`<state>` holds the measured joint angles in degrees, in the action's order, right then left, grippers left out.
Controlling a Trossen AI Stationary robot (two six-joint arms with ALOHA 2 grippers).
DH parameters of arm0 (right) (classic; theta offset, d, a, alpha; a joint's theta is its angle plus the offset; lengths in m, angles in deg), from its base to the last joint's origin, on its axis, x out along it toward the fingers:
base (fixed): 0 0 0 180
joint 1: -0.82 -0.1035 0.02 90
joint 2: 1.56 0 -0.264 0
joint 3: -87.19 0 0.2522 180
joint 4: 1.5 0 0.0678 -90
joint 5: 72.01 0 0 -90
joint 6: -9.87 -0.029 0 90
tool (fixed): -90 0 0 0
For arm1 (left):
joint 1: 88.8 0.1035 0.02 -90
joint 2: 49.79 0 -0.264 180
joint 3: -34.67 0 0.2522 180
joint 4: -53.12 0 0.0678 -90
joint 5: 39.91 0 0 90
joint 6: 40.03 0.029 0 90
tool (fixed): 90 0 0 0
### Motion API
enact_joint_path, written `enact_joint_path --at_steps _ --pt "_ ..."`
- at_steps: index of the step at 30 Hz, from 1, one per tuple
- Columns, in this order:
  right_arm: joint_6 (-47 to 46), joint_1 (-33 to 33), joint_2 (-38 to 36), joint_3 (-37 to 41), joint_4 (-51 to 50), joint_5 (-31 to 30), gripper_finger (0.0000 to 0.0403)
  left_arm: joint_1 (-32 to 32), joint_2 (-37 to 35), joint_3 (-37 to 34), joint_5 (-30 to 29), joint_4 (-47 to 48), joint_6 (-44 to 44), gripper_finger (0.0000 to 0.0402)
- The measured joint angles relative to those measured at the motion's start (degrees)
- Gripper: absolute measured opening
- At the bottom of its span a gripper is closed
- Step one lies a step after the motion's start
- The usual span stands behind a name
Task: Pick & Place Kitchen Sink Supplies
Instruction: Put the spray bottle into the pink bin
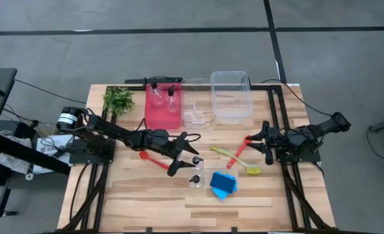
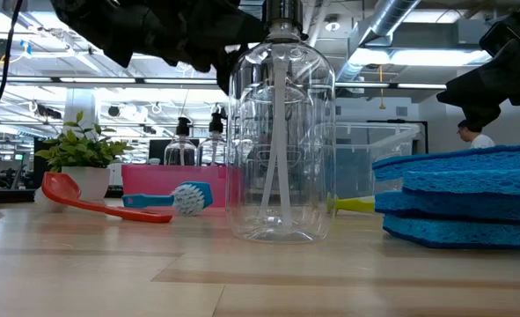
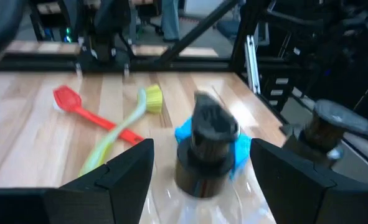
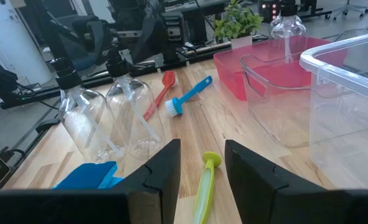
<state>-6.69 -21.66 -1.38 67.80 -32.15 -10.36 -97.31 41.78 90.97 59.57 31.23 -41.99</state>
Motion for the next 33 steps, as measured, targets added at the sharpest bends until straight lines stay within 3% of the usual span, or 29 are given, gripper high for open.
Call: enact_joint_path --at_steps 21,33 --pt "0.0 0.01 0.0 0.0 0.01 -0.01 0.0119 0.3 4.66 3.82 1.25 -2.15 -1.97 0.0263" --pt "0.0 0.02 0.0 0.0 0.01 0.01 0.0119 0.28 4.66 3.82 1.27 -2.22 -1.77 0.0163"
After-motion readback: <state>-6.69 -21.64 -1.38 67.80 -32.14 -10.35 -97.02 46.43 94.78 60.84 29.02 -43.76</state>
